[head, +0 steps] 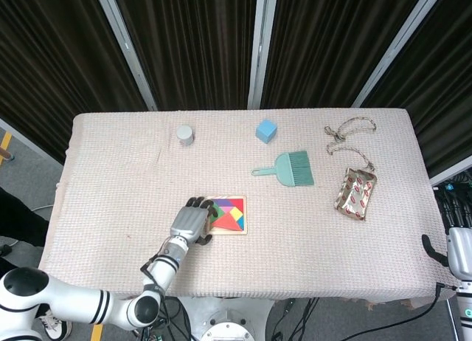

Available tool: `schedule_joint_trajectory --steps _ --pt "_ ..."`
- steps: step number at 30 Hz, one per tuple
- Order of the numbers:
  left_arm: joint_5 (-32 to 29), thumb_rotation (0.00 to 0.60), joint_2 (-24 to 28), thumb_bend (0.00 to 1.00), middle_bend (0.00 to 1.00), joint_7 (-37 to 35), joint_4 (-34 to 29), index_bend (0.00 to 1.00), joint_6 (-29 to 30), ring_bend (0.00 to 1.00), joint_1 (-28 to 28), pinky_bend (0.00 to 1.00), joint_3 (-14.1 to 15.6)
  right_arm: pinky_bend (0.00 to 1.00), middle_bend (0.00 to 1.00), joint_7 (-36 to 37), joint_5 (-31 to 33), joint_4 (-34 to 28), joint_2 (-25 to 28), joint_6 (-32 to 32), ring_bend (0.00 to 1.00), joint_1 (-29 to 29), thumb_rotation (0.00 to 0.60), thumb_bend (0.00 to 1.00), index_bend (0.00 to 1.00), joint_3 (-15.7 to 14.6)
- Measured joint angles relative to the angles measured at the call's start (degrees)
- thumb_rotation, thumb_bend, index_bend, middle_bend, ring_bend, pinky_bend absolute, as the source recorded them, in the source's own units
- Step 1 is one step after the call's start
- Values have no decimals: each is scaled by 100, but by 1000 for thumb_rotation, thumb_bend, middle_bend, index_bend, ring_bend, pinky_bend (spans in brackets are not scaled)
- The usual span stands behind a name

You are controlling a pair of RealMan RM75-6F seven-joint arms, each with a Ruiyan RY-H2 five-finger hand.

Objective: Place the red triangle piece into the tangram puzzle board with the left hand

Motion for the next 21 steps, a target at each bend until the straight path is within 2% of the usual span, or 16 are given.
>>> schedule_joint_trajectory --steps 11,21 --pt "90 600 -1 305 105 -51 -93 369 36 0 -5 46 117 0 0 11 11 29 -17 -14 0 0 600 269 0 -1" --pt "147 600 13 304 105 -112 -125 365 89 0 -3 46 136 0 0 15 9 46 -28 -13 0 2 600 269 0 1"
